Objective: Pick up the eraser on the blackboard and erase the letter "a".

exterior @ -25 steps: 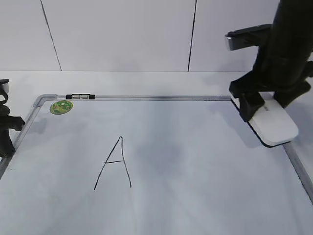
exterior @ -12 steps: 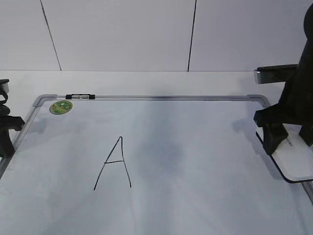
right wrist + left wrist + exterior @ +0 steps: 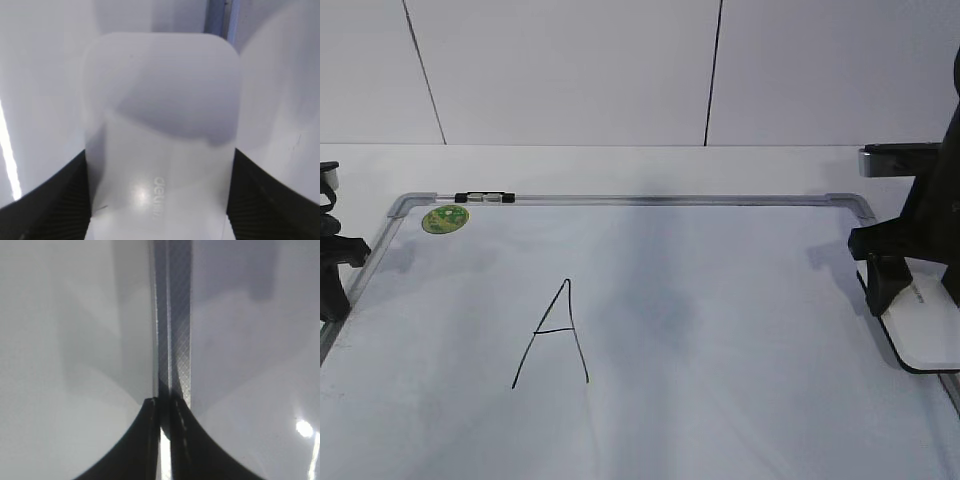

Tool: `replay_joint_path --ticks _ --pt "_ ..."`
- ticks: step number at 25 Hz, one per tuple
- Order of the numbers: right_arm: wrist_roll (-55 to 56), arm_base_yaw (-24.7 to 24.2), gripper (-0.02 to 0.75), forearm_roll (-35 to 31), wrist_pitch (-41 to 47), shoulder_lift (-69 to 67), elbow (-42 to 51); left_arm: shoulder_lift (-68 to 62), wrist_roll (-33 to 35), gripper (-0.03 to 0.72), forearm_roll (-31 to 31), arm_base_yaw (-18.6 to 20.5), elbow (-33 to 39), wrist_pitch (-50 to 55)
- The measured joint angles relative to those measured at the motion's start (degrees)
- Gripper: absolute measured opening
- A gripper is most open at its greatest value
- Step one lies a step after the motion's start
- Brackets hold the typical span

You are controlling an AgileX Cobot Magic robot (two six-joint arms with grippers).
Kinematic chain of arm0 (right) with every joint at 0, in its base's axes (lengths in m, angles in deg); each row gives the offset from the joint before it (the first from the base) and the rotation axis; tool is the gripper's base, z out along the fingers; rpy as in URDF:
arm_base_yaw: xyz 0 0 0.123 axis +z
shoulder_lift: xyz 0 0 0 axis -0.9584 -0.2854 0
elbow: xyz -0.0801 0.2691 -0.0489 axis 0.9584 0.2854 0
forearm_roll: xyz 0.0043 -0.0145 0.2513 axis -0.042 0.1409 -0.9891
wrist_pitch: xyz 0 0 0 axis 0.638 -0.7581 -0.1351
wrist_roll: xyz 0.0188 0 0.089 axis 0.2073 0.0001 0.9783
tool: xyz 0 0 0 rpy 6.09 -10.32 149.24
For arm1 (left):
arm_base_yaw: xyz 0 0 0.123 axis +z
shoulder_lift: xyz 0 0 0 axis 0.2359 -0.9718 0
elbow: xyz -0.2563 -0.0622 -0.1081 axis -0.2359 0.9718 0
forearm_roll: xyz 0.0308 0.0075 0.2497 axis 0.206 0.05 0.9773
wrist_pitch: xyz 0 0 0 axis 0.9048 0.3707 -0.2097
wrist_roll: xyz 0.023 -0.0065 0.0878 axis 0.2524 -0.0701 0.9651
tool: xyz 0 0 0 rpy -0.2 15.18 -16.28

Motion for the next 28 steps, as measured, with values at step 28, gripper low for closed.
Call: replay_joint_path --ticks 28 --pt "0.0 -0.2 0.641 -0.7 0.5 -5.2 -4.0 0.0 0.0 0.016 0.0 0.0 0.0 0.0"
